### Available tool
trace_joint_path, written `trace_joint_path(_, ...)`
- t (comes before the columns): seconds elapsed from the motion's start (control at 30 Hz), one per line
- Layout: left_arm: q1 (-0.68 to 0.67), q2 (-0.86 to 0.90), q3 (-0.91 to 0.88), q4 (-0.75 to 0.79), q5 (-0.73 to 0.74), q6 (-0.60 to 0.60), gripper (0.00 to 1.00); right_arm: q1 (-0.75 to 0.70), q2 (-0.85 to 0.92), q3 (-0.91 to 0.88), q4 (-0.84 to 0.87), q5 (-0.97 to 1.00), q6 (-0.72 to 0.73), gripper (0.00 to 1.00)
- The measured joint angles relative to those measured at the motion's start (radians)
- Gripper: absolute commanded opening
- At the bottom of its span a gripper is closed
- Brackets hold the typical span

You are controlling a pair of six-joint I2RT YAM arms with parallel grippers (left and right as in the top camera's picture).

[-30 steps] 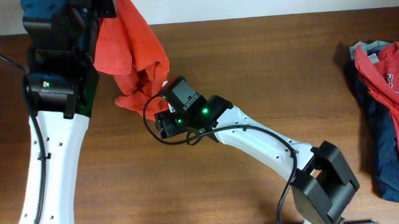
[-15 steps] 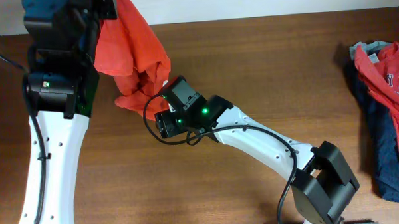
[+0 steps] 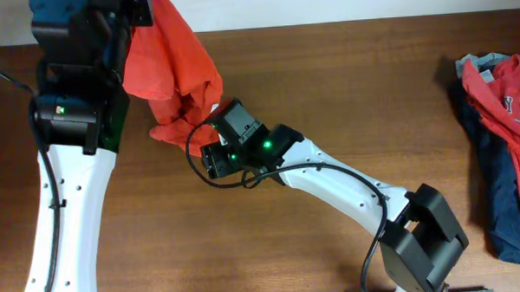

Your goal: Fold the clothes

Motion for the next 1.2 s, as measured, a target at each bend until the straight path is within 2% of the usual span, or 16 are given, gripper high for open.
trace_joint_path(1.2, 0.000, 0.000, 0.000, -0.038, 0.000, 0.000, 0.01, 0.000, 0.001, -0.001, 0.046, 0.022, 0.053, 0.72)
